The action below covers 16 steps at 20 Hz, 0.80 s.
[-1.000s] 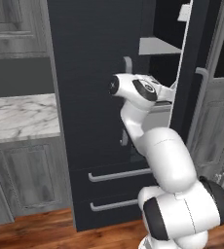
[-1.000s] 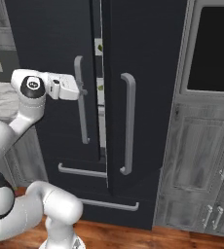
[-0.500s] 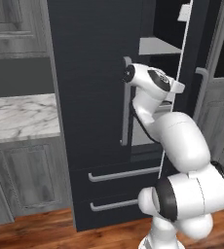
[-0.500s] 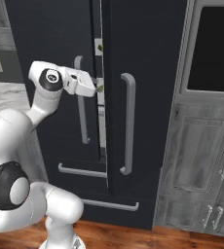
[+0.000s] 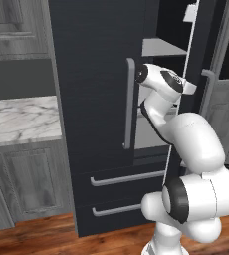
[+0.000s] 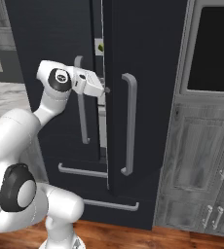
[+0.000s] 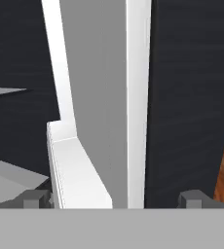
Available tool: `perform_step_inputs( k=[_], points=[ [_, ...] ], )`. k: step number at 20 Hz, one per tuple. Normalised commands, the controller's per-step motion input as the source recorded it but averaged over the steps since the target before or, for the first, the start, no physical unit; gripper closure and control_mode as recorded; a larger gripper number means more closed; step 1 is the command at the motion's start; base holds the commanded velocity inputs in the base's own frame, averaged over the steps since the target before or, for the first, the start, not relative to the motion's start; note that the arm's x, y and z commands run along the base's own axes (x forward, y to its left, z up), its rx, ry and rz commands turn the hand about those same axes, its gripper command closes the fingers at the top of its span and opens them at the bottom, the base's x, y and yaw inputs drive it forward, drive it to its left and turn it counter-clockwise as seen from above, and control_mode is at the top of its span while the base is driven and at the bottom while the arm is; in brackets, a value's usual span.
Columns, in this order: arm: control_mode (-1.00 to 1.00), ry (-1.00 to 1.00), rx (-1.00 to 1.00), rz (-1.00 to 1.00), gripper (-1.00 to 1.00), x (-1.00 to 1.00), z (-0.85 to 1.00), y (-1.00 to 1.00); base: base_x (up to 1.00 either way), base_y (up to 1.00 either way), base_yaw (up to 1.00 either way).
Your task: Take the lemon wedge from the fridge and place it on the plate with fish on the dining counter.
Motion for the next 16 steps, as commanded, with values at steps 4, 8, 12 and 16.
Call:
perform_step_inputs(
  k=[4, 8, 12, 16],
  points=[
    [-1.0, 0.01, 0.0, -0.03, -1.0, -0.39, 0.0, -0.73, 0.0, 0.0, 0.0],
    [-1.0, 0.07, 0.0, -0.2, -1.0, -0.72, -0.14, -0.94, 0.0, 0.0, 0.0],
    [-1.0, 0.08, -0.02, -0.39, -1.0, -0.49, -0.42, -1.0, 0.0, 0.0, 0.0],
    [-1.0, 0.01, -0.05, -0.49, -1.0, -0.47, -0.52, -1.0, 0.0, 0.0, 0.0]
  ],
)
